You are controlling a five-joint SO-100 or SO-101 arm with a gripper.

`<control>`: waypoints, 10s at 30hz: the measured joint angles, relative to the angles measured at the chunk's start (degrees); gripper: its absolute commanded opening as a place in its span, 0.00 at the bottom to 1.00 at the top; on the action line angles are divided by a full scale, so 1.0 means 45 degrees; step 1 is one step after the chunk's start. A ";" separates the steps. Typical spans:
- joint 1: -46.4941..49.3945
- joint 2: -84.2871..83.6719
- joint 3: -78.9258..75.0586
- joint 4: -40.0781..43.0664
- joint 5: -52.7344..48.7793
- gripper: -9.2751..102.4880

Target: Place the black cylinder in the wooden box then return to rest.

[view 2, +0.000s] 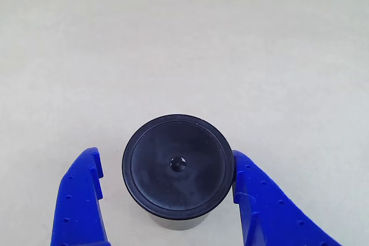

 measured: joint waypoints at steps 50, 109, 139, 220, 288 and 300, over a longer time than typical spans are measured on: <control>0.0293 0.0293 -0.0293 0.0000 0.0156 0.26; 0.1191 -1.3984 1.5156 -0.2129 -0.0625 0.26; 0.1738 -1.3066 1.6816 -0.4492 -0.0469 0.26; 0.1445 -1.1328 1.7910 -0.6797 0.0566 0.39; 0.1523 -3.2715 2.6738 0.8750 -0.1875 0.08; 0.1660 -3.2734 2.6836 1.0078 -0.2012 0.08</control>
